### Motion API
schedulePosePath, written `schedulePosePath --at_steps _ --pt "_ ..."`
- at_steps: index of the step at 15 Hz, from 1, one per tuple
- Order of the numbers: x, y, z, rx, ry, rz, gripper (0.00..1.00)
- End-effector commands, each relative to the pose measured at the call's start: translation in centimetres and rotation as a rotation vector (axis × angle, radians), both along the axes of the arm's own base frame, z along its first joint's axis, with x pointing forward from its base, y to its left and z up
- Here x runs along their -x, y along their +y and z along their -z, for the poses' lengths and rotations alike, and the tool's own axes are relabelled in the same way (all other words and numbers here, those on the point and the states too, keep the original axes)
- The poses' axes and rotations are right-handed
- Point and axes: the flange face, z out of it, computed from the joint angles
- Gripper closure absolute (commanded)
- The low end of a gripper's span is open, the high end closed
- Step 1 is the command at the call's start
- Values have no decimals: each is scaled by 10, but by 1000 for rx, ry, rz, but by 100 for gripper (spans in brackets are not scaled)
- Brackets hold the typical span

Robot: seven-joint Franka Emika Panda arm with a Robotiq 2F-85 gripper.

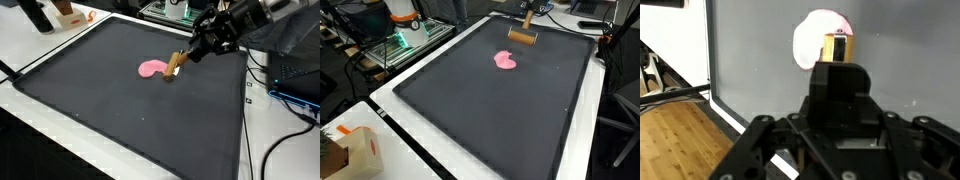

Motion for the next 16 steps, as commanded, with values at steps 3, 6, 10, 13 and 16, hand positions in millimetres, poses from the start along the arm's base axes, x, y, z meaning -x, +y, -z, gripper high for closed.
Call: schedulePosePath --at_steps 3,6,10,13,16 --pt "-9 0 5 37 -32 63 75" --pt "-12 -4 8 40 -27 85 75" --pt "-16 -8 8 34 -18 98 75" --pt "-18 -9 7 19 -9 103 75" --pt "-20 -10 5 4 -9 112 75"
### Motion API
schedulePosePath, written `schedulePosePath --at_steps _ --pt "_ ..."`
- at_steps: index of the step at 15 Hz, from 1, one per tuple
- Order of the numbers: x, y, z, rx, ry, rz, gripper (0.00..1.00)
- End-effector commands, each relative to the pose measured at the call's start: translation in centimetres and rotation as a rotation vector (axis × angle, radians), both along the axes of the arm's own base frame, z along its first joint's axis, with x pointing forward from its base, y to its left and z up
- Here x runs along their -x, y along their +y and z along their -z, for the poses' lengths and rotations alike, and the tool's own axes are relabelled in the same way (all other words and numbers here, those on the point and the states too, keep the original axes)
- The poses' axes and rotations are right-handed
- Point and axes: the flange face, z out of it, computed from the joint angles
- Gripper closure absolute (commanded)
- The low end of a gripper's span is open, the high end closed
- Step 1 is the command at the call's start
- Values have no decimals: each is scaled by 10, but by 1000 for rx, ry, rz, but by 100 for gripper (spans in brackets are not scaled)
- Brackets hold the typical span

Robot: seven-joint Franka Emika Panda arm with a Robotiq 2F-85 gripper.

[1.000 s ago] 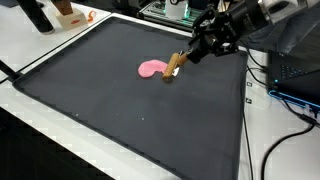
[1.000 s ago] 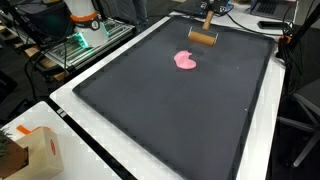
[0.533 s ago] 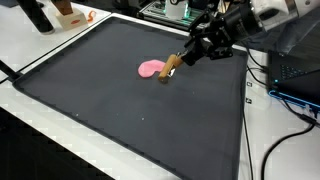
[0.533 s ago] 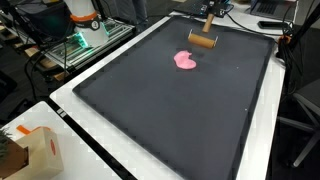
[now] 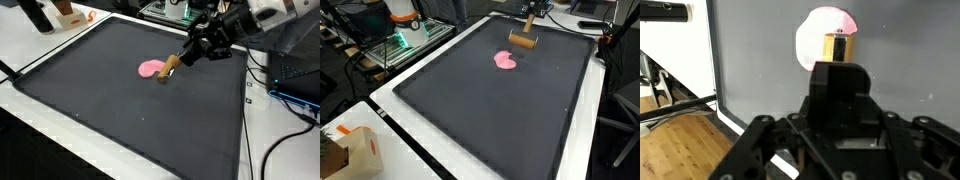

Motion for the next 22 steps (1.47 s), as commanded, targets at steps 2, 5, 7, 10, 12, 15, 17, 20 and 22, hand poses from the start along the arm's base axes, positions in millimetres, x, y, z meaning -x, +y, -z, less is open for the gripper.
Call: schedulePosePath --at_steps 2,5,7,10,12,15,17,20,22 --pt "-3 -2 -7 -21 17 32 75" --pt "-4 -4 -9 -35 23 35 75" --pt "-5 -6 -11 -42 28 36 75" --pt "-7 -8 -14 -61 32 43 75" --pt "-8 -11 -17 -79 35 51 75" --pt "-11 -16 -23 -106 38 62 75" --pt "-13 -21 -29 -131 39 65 75" --pt "-17 -34 -40 -170 42 84 75" --pt "-21 -44 -49 -213 49 89 75"
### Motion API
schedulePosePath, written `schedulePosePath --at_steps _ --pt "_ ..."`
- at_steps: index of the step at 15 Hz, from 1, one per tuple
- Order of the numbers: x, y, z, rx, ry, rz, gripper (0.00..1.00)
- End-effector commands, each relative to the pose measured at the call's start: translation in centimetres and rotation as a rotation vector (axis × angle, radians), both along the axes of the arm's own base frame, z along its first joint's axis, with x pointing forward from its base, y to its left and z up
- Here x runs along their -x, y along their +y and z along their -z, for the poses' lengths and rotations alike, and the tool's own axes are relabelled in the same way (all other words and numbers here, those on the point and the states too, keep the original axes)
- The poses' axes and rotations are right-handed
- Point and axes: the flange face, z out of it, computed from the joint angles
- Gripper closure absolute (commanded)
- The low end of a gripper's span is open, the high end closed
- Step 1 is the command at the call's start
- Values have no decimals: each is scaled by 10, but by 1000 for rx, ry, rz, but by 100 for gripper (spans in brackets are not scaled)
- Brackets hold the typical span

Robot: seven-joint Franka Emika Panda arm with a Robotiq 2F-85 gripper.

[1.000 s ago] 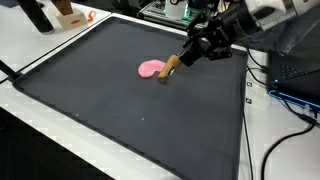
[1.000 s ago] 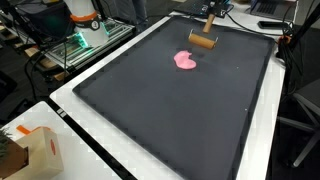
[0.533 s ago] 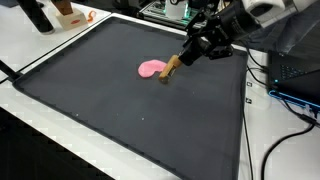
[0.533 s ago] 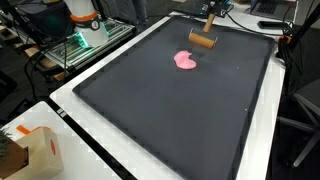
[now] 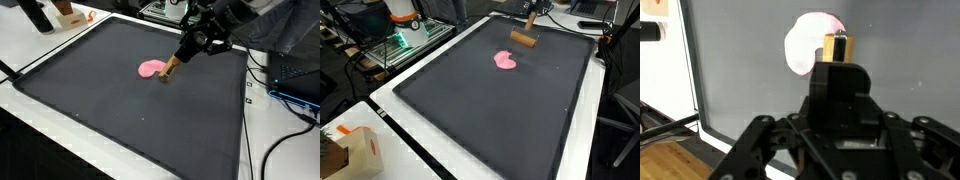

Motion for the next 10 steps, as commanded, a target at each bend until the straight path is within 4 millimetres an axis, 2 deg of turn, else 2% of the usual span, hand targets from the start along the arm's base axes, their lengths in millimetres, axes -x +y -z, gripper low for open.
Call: schedulePosePath --at_steps 1,6,10 --pt "-1 -22 -22 -78 11 4 75" --pt "-6 -59 -56 -163 4 23 75" --pt "-1 -94 -88 -224 -11 26 75"
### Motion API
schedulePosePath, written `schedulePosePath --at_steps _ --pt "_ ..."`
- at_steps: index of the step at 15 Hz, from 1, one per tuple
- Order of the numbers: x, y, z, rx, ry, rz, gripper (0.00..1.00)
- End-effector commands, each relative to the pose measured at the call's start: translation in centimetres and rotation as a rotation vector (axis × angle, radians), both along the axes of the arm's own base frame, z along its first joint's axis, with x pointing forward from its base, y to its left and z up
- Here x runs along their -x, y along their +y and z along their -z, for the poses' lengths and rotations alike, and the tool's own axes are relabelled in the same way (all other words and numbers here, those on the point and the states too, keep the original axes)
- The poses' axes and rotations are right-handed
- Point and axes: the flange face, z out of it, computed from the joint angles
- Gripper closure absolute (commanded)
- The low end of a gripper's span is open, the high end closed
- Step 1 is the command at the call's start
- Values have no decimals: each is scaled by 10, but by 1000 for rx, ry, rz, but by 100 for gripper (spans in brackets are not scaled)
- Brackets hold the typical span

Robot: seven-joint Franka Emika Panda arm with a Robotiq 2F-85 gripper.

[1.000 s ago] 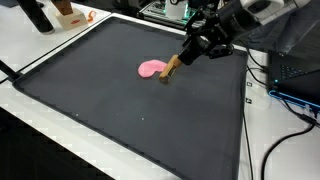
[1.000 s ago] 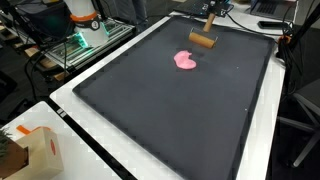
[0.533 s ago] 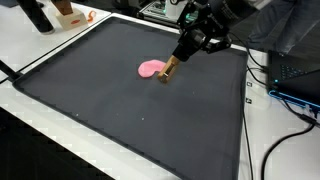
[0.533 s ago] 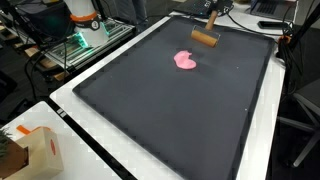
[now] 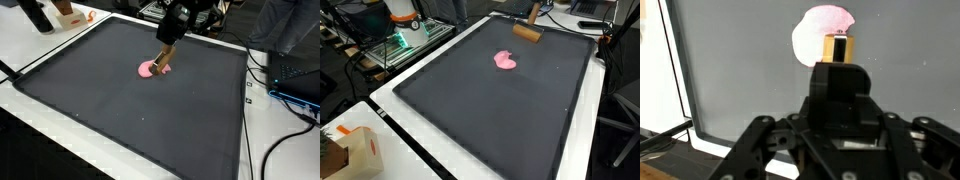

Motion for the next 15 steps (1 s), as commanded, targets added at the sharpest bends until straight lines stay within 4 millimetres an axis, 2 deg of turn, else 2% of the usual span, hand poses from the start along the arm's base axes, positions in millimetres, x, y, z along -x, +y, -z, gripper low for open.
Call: schedulePosePath --at_steps 1,7,11,15 --pt "17 -36 -31 -65 -10 -9 75" --pt "36 -85 -69 -106 -93 -172 75" --pt "54 -111 -81 -104 -95 -352 75" --pt "75 -124 -88 -69 -19 -550 75"
